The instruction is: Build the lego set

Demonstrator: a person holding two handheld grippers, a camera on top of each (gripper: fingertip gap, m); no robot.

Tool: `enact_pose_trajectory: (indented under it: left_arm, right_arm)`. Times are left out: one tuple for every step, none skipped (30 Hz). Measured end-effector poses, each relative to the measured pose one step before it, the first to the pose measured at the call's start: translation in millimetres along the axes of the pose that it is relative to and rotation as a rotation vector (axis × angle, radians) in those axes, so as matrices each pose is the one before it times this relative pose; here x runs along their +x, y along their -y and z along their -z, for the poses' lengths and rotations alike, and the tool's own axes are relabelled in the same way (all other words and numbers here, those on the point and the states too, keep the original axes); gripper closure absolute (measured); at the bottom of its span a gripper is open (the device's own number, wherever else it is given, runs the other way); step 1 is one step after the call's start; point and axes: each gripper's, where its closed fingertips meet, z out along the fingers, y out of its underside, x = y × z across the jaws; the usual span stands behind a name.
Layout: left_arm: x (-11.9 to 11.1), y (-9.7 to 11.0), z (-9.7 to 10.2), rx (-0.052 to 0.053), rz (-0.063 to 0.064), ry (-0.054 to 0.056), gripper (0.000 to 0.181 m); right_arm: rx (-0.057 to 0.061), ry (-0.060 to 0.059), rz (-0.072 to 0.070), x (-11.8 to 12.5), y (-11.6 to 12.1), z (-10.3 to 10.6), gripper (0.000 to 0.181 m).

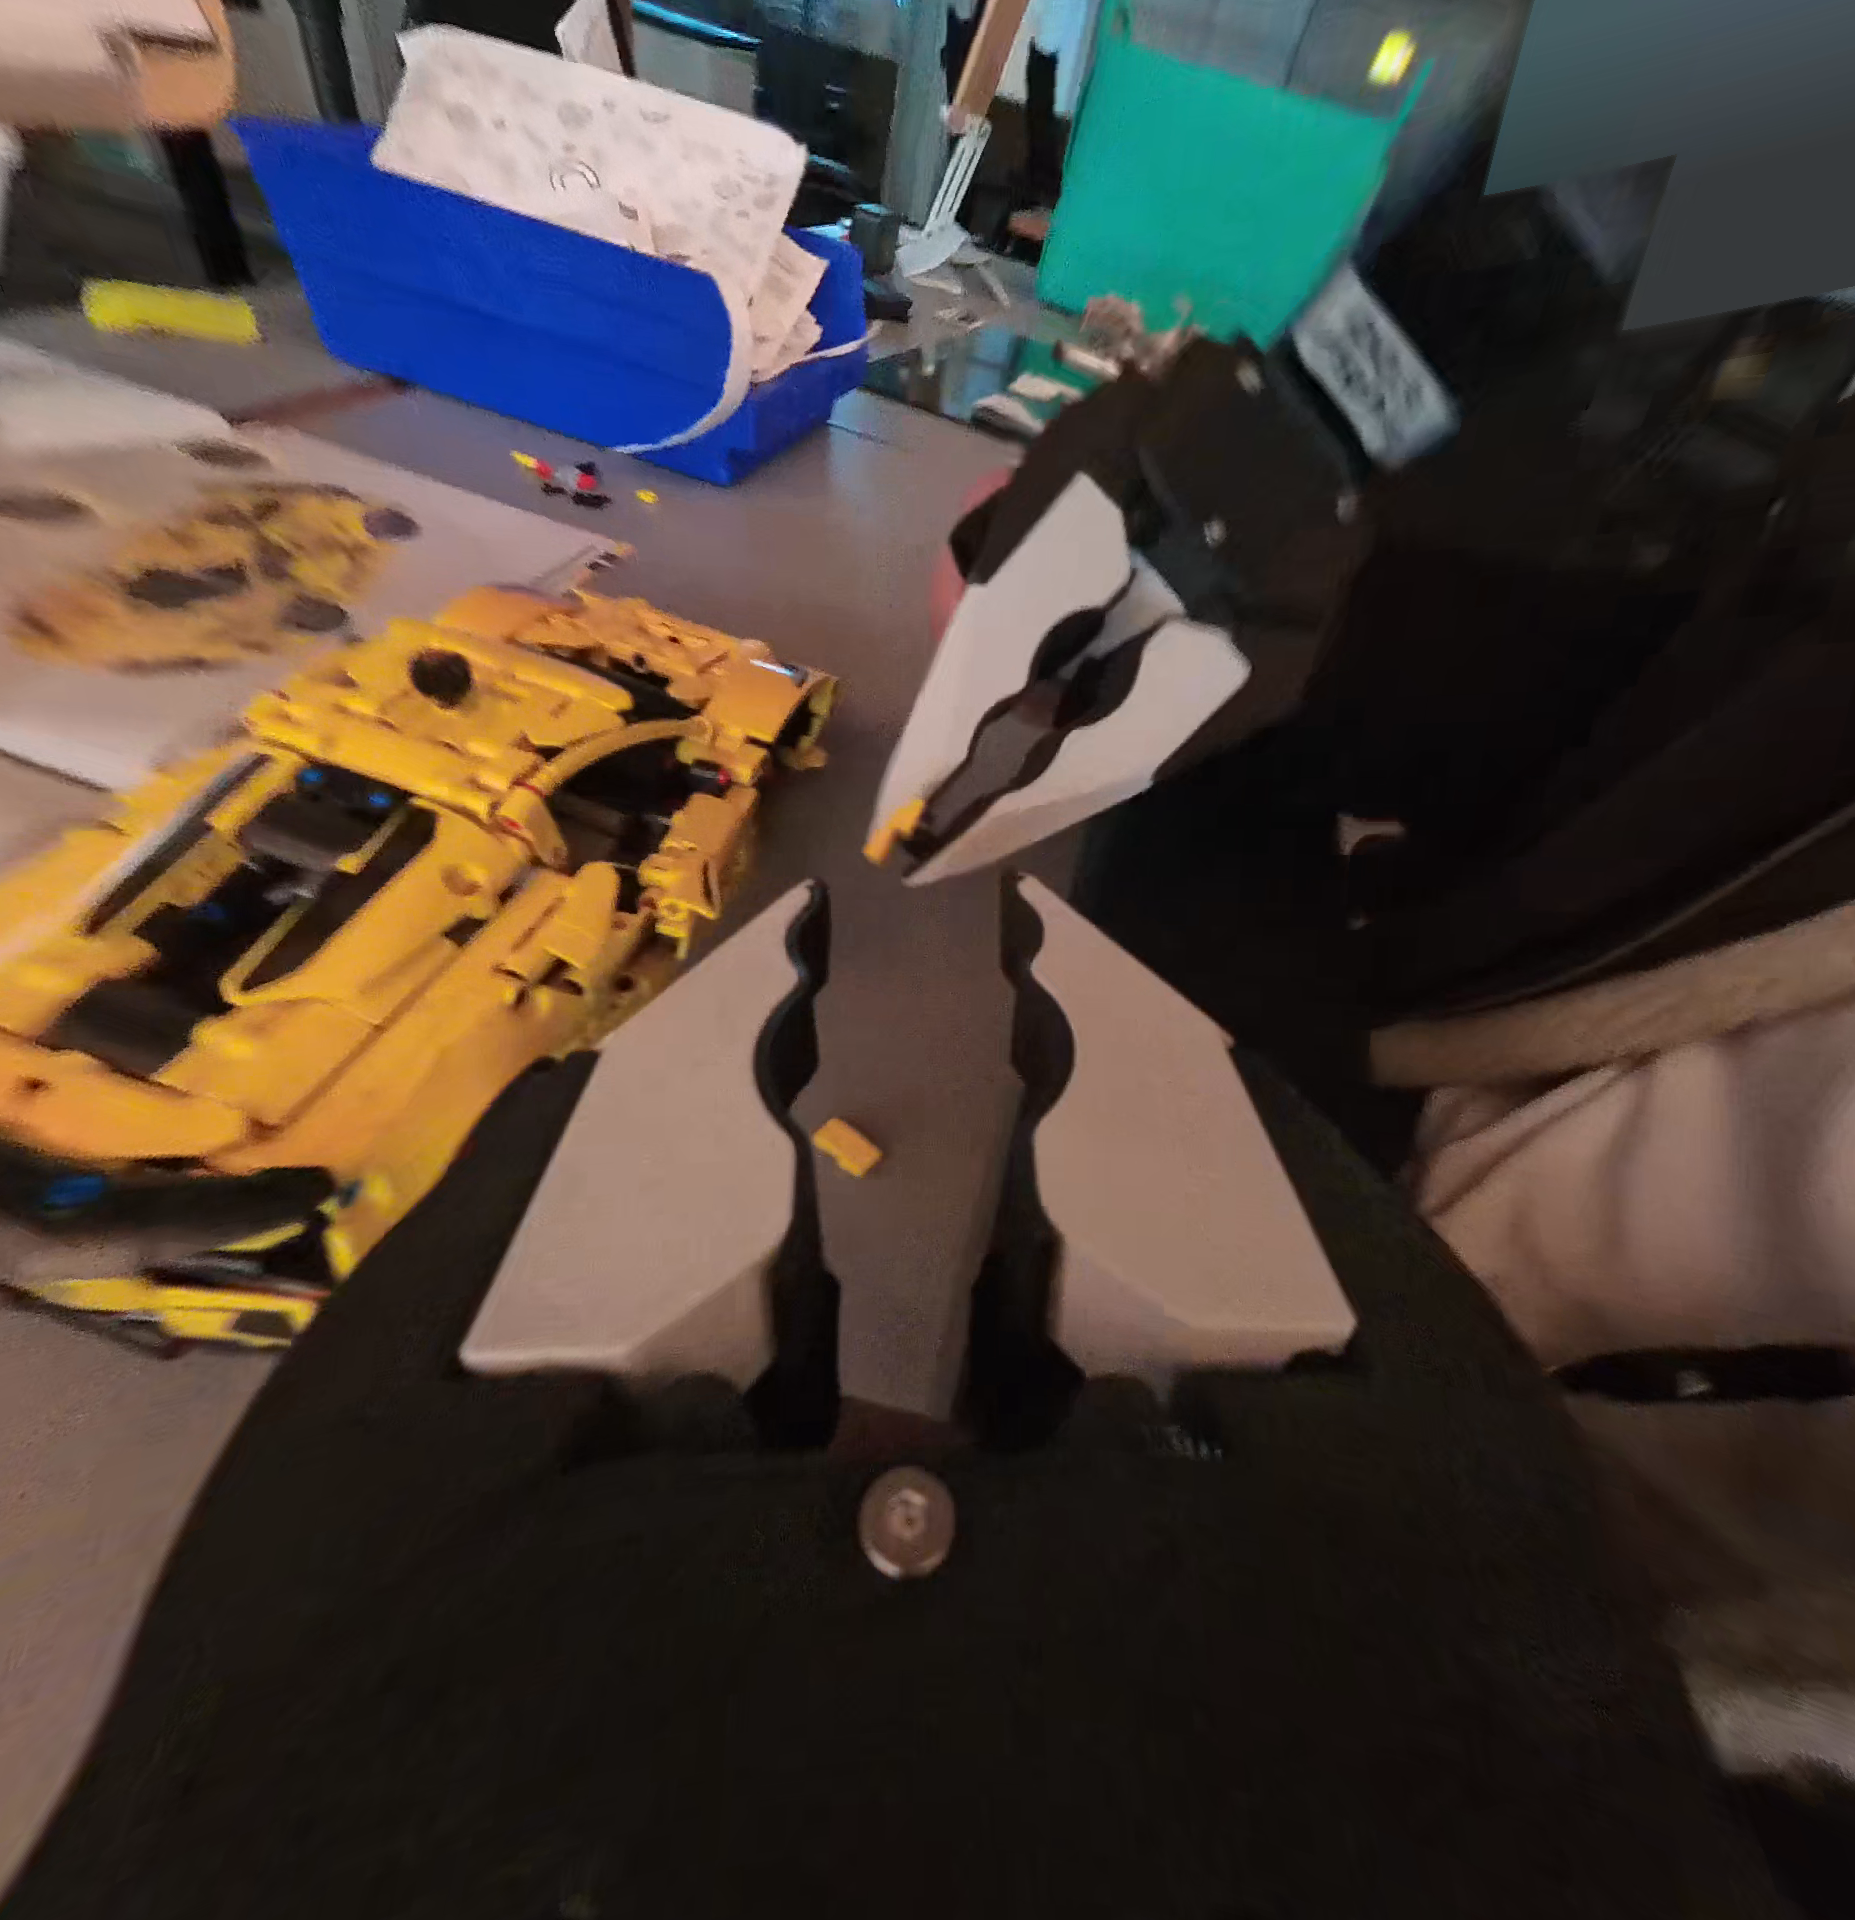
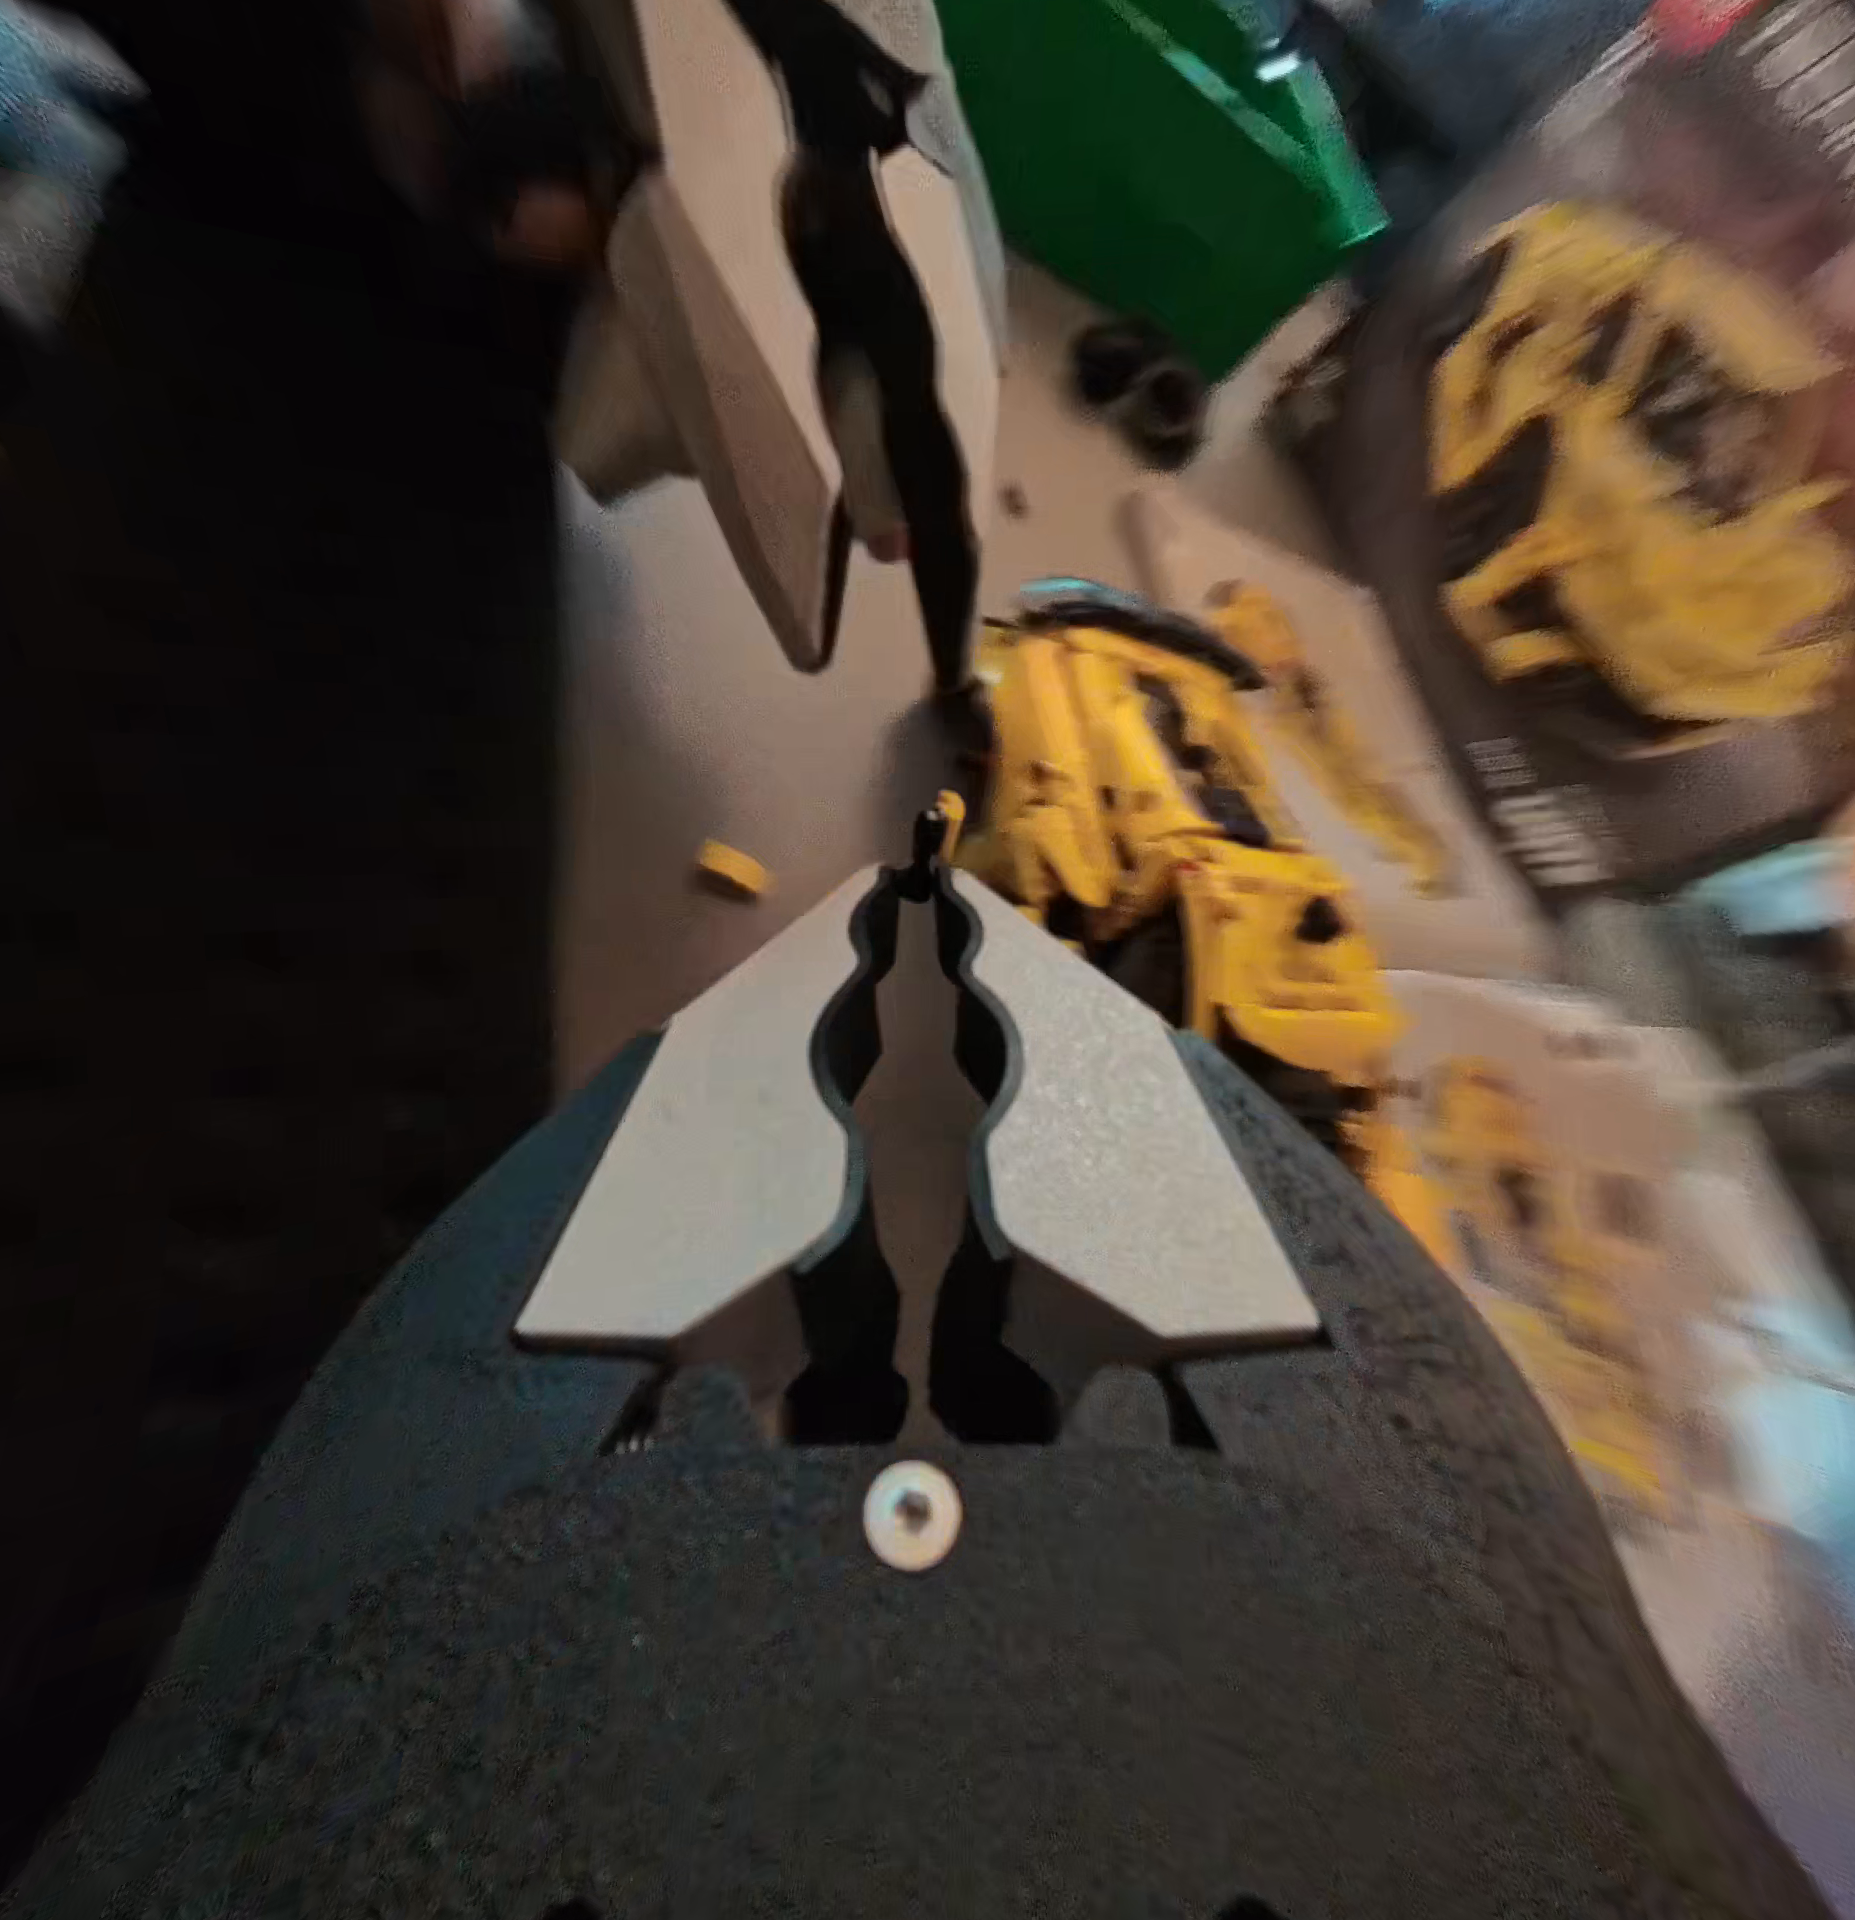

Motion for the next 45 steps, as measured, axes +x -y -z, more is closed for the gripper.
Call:
enact_pose_trajectory:
  left_arm:
    - [-2.61,0.28,-2.46,-0.0026,0.0646,-0.0068,0.148]
    - [-3.77,1.84,-2.45,0.0037,0.0598,0.0015,0.148]
    - [-1.22,2.66,-2.48,0.0096,0.0486,-0.0113,0.148]
    - [0.72,1.48,-2.60,0.0027,0.0317,-0.0166,0.148]
    - [0.70,-0.68,-2.90,-0.0099,0.0102,-0.0084,0.148]
    - [1.20,-2.42,-2.92,-0.0190,-0.0119,-0.0027,0.148]
    - [1.15,-2.64,-2.75,-0.0182,-0.0276,0.0051,0.148]
    - [0.46,-1.43,-1.97,-0.0109,-0.0340,0.0139,0.148]
    - [1.45,-0.63,-1.47,-0.0070,-0.0351,0.0091,0.148]
    - [1.86,-0.25,-1.11,-0.0063,-0.0300,0.0045,0.149]
    - [1.42,-0.38,-0.94,-0.0065,-0.0234,0.0038,0.149]
    - [2.59,-1.37,-1.02,-0.0105,-0.0184,-0.0079,0.153]
    - [3.82,-1.71,-1.16,-0.0115,-0.0121,-0.0187,0.156]
    - [3.11,-1.31,-0.98,-0.0071,-0.0070,-0.0144,0.161]
    - [0.90,-1.69,-0.69,-0.0084,-0.0096,-0.0019,0.163]
    - [-0.01,-2.39,-0.45,-0.0132,-0.0119,0.0007,0.164]
    - [0.80,-2.34,-0.24,-0.0124,-0.0071,-0.0058,0.164]
    - [0.33,-1.94,-0.06,-0.0103,-0.0050,-0.0041,0.165]
    - [-0.49,-1.89,-0.46,-0.0117,-0.0020,0.0017,0.165]
    - [-1.51,-2.28,-0.95,-0.0167,0.0015,0.0094,0.166]
    - [-2.08,-2.13,-1.08,-0.0170,-0.0017,0.0155,0.166]
    - [-1.67,-1.73,-1.22,-0.0135,-0.0097,0.0178,0.166]
    - [-1.30,-1.48,-1.37,-0.0128,-0.0118,0.0195,0.167]
    - [-0.96,-1.11,-1.46,-0.0108,-0.0107,0.0202,0.167]
    - [-0.45,0.03,-1.11,-0.0031,-0.0156,0.0192,0.167]
    - [-0.15,1.49,-0.25,0.0066,-0.0188,0.0159,0.168]
    - [-0.12,2.24,0.29,0.0107,-0.0115,0.0106,0.168]
    - [-0.03,2.36,0.51,0.0112,-0.0045,0.0064,0.168]
    - [0.04,2.13,0.33,0.0130,-0.0035,0.0048,0.169]
    - [0.31,1.57,-0.07,0.0121,-0.0022,0.0032,0.170]
    - [0.49,0.35,-0.23,0.0061,-0.0006,0.0013,0.170]
    - [0.26,-0.56,-0.50,0.0009,0.0021,-0.0009,0.170]
    - [0.29,-0.50,-0.16,0.0011,0.0047,-0.0043,0.170]
    - [0.15,0.62,0.50,0.0064,0.0062,-0.0054,0.170]
    - [0.06,1.51,0.75,0.0109,0.0079,-0.0056,0.170]
    - [0.53,1.27,0.47,0.0088,0.0061,-0.0079,0.170]
    - [0.77,0.60,0.40,0.0050,0.0028,-0.0082,0.171]
    - [0.54,0.58,0.52,0.0051,0.0025,-0.0071,0.170]
    - [0.75,0.91,0.90,0.0075,0.0007,-0.0088,0.170]
    - [0.29,0.76,1.56,0.0063,-0.0034,-0.0073,0.167]
    - [-0.16,-0.31,1.51,0.0002,-0.0059,-0.0067,0.165]
    - [1.02,-1.92,1.22,-0.0085,-0.0054,-0.0160,0.164]
    - [2.04,-2.19,0.68,-0.0116,-0.0035,-0.0216,0.163]
    - [2.24,-1.37,0.38,-0.0071,-0.0046,-0.0188,0.163]
    - [2.63,-1.90,-0.08,-0.0116,-0.0112,-0.0166,0.164]
  right_arm:
    - [-0.0286,-0.1119,0.1144,7.22,-5.72,1.95,0.174]
    - [-0.0382,-0.0757,0.1274,2.99,-6.15,0.84,0.174]
    - [-0.0413,-0.0395,0.1076,-0.71,-5.29,-0.10,0.174]
    - [-0.0218,-0.0200,0.0669,-1.82,-1.42,-0.16,0.174]
    - [0.0046,-0.0146,0.0309,-0.11,2.38,0.26,0.174]
    - [0.0186,-0.0132,0.0135,1.71,4.26,1.26,0.174]
    - [0.0244,-0.0063,0.0118,1.83,4.53,1.57,0.175]
    - [0.0316,0.0089,0.0291,-0.60,4.56,1.10,0.175]
    - [0.0368,-0.0092,0.0366,0.59,4.44,1.03,0.175]
    - [0.0433,-0.0154,0.0308,1.26,5.36,1.13,0.175]
    - [0.0213,0.0049,0.0126,-0.40,2.52,0.41,0.175]
    - [0.0086,0.0040,0.0164,-0.20,0.96,0.16,0.175]
    - [0.0159,0.0042,0.0130,-0.98,2.41,0.14,0.175]
    - [0.0151,0.0143,0.0016,-2.69,1.98,-0.40,0.175]
    - [0.0061,0.0107,-0.0027,-2.53,0.52,-0.53,0.175]
    - [-0.0010,0.0118,-0.0006,-2.39,-0.42,-0.23,0.175]
    - [0.0034,0.0135,-0.0005,-2.40,0.44,-0.07,0.175]
    - [0.0002,0.0081,0.0008,-1.63,0.26,-0.23,0.174]
    - [-0.0050,0.0064,0.0026,-1.37,-0.39,-0.64,0.174]
    - [-0.0136,0.0067,0.0099,-1.60,-1.56,-1.18,0.174]
    - [-0.0228,0.0029,0.0173,-1.40,-2.54,-1.70,0.174]
    - [-0.0222,0.0011,0.0194,-1.21,-1.77,-1.56,0.174]
    - [-0.0194,0.0036,0.0089,-1.23,-1.80,-1.22,0.174]
    - [-0.0111,0.0070,-0.0074,-1.33,-1.54,-0.83,0.174]
    - [-0.0031,0.0055,-0.0170,-0.84,-1.16,-0.19,0.174]
    - [0.0040,-0.0019,-0.0200,0.80,-0.53,0.36,0.174]
    - [0.0063,-0.0056,-0.0258,1.70,-0.06,0.76,0.174]
    - [0.0074,-0.0065,-0.0349,1.77,0.12,0.49,0.174]
    - [0.0028,-0.0120,-0.0444,2.84,-0.98,0.36,0.174]
    - [0.0039,-0.0006,-0.0382,1.66,-0.02,0.74,0.174]
    - [0.0003,0.0095,-0.0339,0.14,-0.25,0.46,0.174]
    - [-0.0006,0.0160,-0.0364,-1.28,-0.38,-0.14,0.174]
    - [0.0008,0.0128,-0.0224,-1.55,-0.19,-0.39,0.174]
    - [0.0056,-0.0004,-0.0050,-0.28,0.48,0.01,0.174]
    - [0.0082,-0.0083,-0.0019,1.08,0.83,0.32,0.174]
    - [0.0088,-0.0007,-0.0087,0.65,0.88,0.41,0.174]
    - [0.0099,0.0094,-0.0167,-0.51,0.74,0.39,0.174]
    - [0.0099,0.0087,-0.0189,-0.26,0.63,0.26,0.174]
    - [0.0082,0.0050,-0.0084,-0.07,0.49,0.36,0.174]
    - [0.0088,-0.0011,0.0069,0.42,0.76,0.64,0.174]
    - [0.0121,0.0050,0.0070,-0.90,1.43,0.57,0.174]
    - [0.0093,0.0118,-0.0057,-1.56,1.37,0.23,0.174]
    - [0.0108,0.0100,-0.0022,-1.41,1.68,0.14,0.174]
    - [0.0095,0.0124,0.0026,-2.16,1.69,0.09,0.174]
    - [0.0090,0.0078,0.0077,-1.48,1.55,-0.20,0.174]
